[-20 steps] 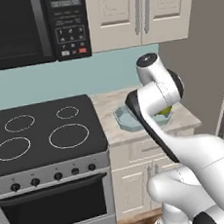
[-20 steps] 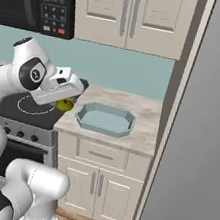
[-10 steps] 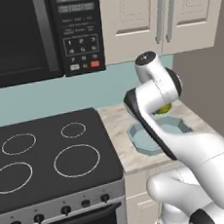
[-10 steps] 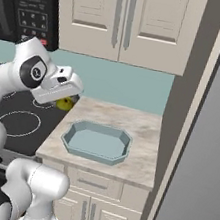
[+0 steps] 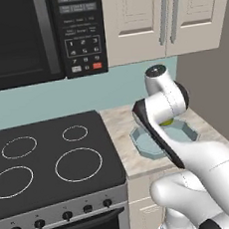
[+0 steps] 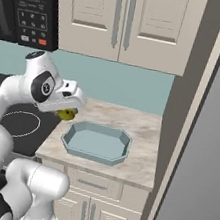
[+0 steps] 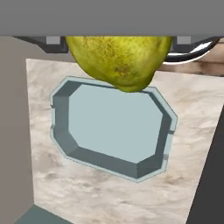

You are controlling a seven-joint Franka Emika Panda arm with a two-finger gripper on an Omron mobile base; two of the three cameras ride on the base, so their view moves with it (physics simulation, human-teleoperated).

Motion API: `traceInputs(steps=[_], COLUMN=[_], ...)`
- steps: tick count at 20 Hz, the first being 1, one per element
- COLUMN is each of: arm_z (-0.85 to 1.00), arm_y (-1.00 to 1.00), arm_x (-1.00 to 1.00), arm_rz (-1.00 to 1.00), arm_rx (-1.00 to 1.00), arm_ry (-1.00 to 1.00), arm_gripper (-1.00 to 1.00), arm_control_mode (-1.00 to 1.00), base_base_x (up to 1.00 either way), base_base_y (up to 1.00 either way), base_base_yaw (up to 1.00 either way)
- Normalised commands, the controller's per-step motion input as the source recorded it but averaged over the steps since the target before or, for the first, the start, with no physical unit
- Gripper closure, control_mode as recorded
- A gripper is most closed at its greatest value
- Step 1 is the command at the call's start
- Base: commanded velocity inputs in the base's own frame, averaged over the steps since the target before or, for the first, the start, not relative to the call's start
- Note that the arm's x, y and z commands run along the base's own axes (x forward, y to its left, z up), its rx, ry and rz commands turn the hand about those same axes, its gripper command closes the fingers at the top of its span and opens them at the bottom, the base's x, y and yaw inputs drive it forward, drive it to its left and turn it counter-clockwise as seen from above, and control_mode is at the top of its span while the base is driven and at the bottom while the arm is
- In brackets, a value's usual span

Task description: Pick the apple and pear from the fridge and place them inside the tupperware on the counter.

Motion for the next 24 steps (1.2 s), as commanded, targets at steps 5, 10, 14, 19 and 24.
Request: traceInputs(steps=[5, 10, 14, 19, 24], arm_z=[-0.66, -0.49, -0.51, -0.54, -0.3], arm_y=[-0.21, -0.38, -0.33, -0.31, -0.13], arm_x=[0.22, 0.47, 0.54, 0.39, 0.32], arm_rz=[-0.02, -0.14, -0.23, -0.28, -0.21], arm_rx=[0.35, 0.44, 0.13, 0.01, -0.03], arm_ry=[0.0, 0.02, 0.08, 0.07, 0.04], arm_gripper=[1.0, 1.0, 1.0, 1.0, 1.0], arm_control_mode=[-1.0, -1.0, -1.0, -1.0, -1.0], base_base_x=[0.0, 0.0, 0.0, 0.0, 0.0], base_base_y=[0.0, 0.0, 0.0, 0.0, 0.0], base_base_yaw=[0.0, 0.0, 0.0, 0.0, 0.0])
